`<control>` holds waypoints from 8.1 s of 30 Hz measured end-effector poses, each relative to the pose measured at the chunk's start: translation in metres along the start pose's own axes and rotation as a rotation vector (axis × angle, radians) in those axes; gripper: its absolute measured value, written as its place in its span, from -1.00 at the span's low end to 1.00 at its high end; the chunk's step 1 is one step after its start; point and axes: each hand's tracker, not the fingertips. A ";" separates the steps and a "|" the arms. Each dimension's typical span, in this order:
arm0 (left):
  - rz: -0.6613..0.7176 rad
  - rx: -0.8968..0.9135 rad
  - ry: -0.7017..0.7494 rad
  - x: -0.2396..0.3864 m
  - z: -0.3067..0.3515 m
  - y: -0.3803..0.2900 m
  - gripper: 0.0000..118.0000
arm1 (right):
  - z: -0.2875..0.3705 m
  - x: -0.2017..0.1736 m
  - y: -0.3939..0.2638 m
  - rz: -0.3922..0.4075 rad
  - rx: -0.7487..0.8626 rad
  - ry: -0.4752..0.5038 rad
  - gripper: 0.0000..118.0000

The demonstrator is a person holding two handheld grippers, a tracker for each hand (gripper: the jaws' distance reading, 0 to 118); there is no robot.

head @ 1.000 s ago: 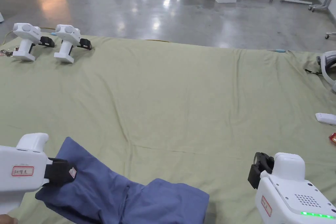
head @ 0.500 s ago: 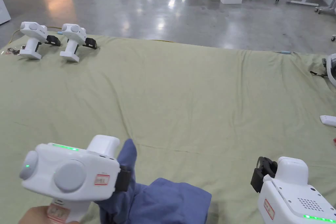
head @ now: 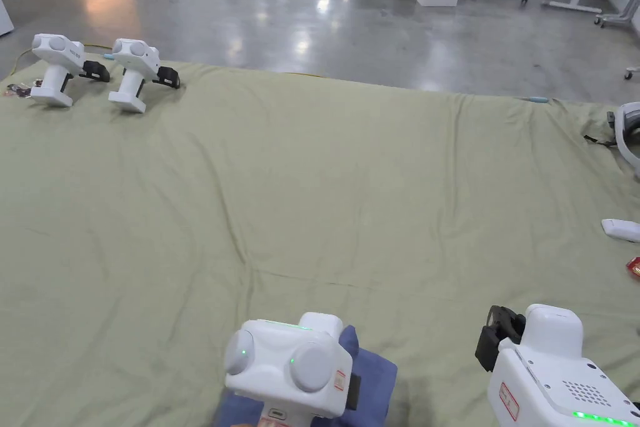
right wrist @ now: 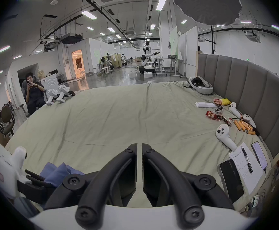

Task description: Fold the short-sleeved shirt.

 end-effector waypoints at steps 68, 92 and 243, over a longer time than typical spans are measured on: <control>-0.074 1.151 0.388 -0.059 0.124 0.001 -0.76 | 0.042 -0.060 0.062 0.064 0.409 -0.045 -0.87; 0.057 0.773 0.208 -0.144 0.090 -0.038 -0.76 | 0.024 -0.119 -0.092 0.127 -0.055 0.154 -0.87; -0.086 1.066 0.449 -0.082 0.095 0.024 -0.42 | -0.007 -0.055 0.052 0.062 0.294 -0.072 -0.48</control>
